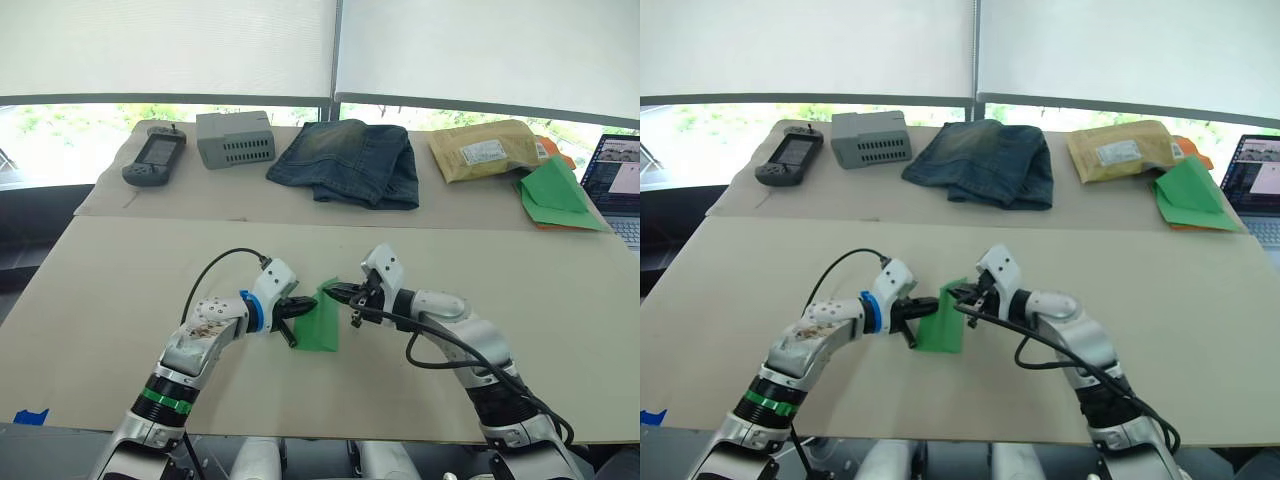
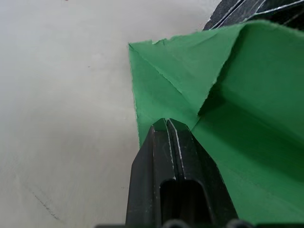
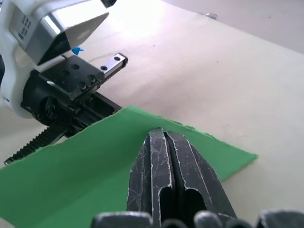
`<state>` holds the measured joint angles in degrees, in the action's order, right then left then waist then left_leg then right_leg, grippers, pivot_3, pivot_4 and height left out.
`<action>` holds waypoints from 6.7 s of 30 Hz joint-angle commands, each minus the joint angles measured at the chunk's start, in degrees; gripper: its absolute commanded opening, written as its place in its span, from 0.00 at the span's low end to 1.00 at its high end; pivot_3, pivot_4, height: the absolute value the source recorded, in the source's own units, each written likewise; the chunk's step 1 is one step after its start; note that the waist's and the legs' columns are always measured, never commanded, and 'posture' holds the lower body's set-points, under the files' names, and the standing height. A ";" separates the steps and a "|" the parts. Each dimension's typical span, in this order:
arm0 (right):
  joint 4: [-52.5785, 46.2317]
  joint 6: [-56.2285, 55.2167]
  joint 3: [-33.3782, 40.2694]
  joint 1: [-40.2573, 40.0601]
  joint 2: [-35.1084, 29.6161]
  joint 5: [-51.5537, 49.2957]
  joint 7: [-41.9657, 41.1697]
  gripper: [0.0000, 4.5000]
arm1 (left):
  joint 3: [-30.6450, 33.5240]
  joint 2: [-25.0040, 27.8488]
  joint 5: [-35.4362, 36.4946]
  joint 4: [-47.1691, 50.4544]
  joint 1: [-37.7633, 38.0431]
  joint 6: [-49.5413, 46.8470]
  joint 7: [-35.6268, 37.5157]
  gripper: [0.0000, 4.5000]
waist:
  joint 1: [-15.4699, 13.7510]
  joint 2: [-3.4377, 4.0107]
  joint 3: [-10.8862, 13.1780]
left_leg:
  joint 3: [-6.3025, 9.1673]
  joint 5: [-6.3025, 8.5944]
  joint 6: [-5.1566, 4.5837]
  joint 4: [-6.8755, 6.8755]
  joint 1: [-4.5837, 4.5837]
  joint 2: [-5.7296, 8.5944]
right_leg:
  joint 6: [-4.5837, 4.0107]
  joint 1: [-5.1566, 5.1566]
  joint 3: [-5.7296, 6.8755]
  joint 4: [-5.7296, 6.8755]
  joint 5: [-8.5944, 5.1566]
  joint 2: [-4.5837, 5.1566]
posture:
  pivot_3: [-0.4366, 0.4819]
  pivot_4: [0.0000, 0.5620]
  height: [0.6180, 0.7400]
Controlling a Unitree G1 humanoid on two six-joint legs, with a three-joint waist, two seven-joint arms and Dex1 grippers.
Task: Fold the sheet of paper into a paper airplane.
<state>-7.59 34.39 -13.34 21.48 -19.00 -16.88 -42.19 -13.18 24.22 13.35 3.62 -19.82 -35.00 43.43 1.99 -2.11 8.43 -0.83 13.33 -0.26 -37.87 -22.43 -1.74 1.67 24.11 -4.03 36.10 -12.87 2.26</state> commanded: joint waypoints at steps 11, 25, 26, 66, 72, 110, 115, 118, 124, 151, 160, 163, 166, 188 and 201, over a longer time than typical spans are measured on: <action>10.87 -3.60 -2.71 0.38 2.66 3.63 -0.23 0.02 | 0.16 0.52 -0.54 -1.59 0.79 -0.84 -0.39 0.00 | 0.19 0.00 -0.01 | -0.01 0.00 0.00 0.00 0.15 0.01 | 0.01 -0.10 0.00 0.04 0.00 0.02 | 0.48 0.27 1.00; 12.99 -3.16 -5.15 -0.04 1.63 5.59 -0.33 0.02 | 10.42 2.75 9.33 1.08 -5.20 -1.63 4.98 0.00 | 0.47 -0.04 0.00 | -0.01 0.00 0.00 0.00 0.11 -0.06 | -0.03 -0.06 0.02 0.05 -0.01 -0.03 | 0.48 0.27 1.00; 13.02 -3.17 -5.25 -0.08 1.60 5.76 -0.31 0.02 | 9.98 2.40 9.40 1.27 -5.43 -1.60 5.27 0.00 | 0.47 -0.04 0.00 | -0.02 0.00 0.00 0.00 0.11 -0.05 | -0.02 -0.06 0.01 0.04 -0.01 -0.02 | 0.48 0.27 1.00; 30.13 -14.10 -0.06 10.57 3.38 8.25 -0.36 0.02 | -3.53 -0.09 -4.89 -7.82 -3.36 7.25 4.75 0.00 | 0.09 -0.04 0.01 | 0.00 -0.01 0.00 0.00 0.11 0.04 | 0.00 -0.12 0.03 0.04 0.00 0.05 | 0.48 0.27 1.00; 25.92 -15.84 -0.33 6.82 3.34 8.92 -0.05 0.02 | -3.72 -2.01 -5.87 -8.37 -3.36 7.46 2.55 0.00 | -0.03 -0.04 0.01 | 0.01 0.00 0.00 0.00 0.09 0.04 | 0.00 -0.12 0.03 0.02 0.00 0.06 | 0.48 0.27 1.00; 21.92 -24.20 1.14 1.38 1.20 12.30 -5.74 0.02 | -6.32 -2.96 -9.52 -11.86 -2.67 8.33 0.26 0.00 | -0.02 -0.01 -0.06 | 0.00 0.00 0.00 0.02 0.20 0.06 | 0.00 -0.22 0.02 0.03 0.00 0.11 | 0.48 0.27 1.00; 16.86 -21.93 1.56 -2.79 -1.44 11.23 -6.34 0.02 | -6.38 -3.05 -9.60 -13.02 -3.41 8.98 0.54 0.00 | -0.32 -0.01 -0.10 | 0.02 0.00 0.00 0.01 0.27 0.08 | 0.02 -0.35 0.03 -0.02 -0.01 0.11 | 0.48 0.27 1.00; 11.78 -20.52 2.30 -7.37 -4.37 10.01 -7.28 0.02 | -6.56 -3.05 -9.65 -13.68 -3.87 9.38 0.91 0.00 | -0.68 0.01 -0.11 | 0.05 0.00 0.00 0.02 0.44 0.07 | 0.04 -0.58 0.08 -0.09 -0.05 0.11 | 0.48 0.27 1.00; 2.08 -17.00 5.08 -16.17 -10.09 6.86 -7.87 0.02 | -6.96 -3.14 -9.65 -14.64 -4.22 10.05 1.37 0.00 | -0.98 -0.01 -0.14 | 0.08 0.02 0.01 0.02 0.56 0.06 | -0.03 -0.75 0.09 -0.20 -0.14 0.11 | 0.48 0.27 1.00; -18.70 4.65 3.56 -9.86 -11.47 0.79 2.85 0.02 | -5.03 -2.99 -7.74 -11.06 -4.43 9.35 2.80 0.00 | -1.18 -0.03 -0.11 | 0.10 0.01 0.02 0.04 -0.10 0.07 | 0.11 -0.01 0.08 -0.14 -0.10 0.09 | 0.48 0.27 1.00; -22.20 5.53 1.92 -11.57 -13.26 1.92 3.42 0.02 | -2.57 -1.15 -6.39 -8.63 -6.30 8.75 4.13 0.00 | -0.83 -0.07 0.02 | 0.09 0.02 0.02 0.05 -0.24 0.06 | 0.10 0.14 0.08 -0.15 -0.10 0.06 | 0.48 0.27 1.00; -23.66 5.85 2.48 -11.94 -13.69 1.20 3.22 0.00 | 0.44 -1.55 -3.90 -7.76 -7.34 6.62 3.77 0.12 | -0.76 -0.09 0.07 | 0.11 0.02 0.01 0.04 -0.26 0.05 | 0.10 0.16 0.09 -0.15 -0.10 0.04 | 0.48 0.27 1.00; -25.49 5.02 4.06 -11.82 -13.69 0.04 3.10 0.00 | 2.45 0.07 -1.41 -4.89 -7.98 3.81 5.89 0.34 | -0.78 -0.14 0.19 | 0.11 0.01 0.01 0.04 -0.31 0.04 | 0.10 0.20 0.10 -0.14 -0.10 0.04 | 0.48 0.27 1.00; -29.09 -0.02 10.59 -13.18 -25.68 8.71 6.11 0.41 | 24.30 -6.72 22.49 0.97 -13.34 -43.51 -5.07 1.00 | -1.29 -0.36 0.47 | 0.20 0.02 0.01 -0.01 -0.56 0.12 | 0.14 0.31 0.14 -0.17 -0.12 0.07 | 0.48 0.27 1.00; -28.29 -9.32 16.45 -13.01 -34.23 11.81 0.38 0.41 | 27.87 -5.75 35.09 -18.40 -24.90 -57.50 -21.29 1.00 | -0.82 -0.41 0.50 | 0.27 -0.03 0.09 -0.02 -0.43 0.22 | 0.13 0.26 0.10 -0.01 -0.10 0.09 | 0.48 0.27 1.00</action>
<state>-34.97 28.34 0.88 8.04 -52.30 -5.54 -40.58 15.94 17.59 44.23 -13.19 -42.67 -92.33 23.07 1.17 -2.52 8.93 -0.56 13.30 -0.16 -37.89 -22.85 -1.52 1.80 24.36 -3.93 36.09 -12.97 2.35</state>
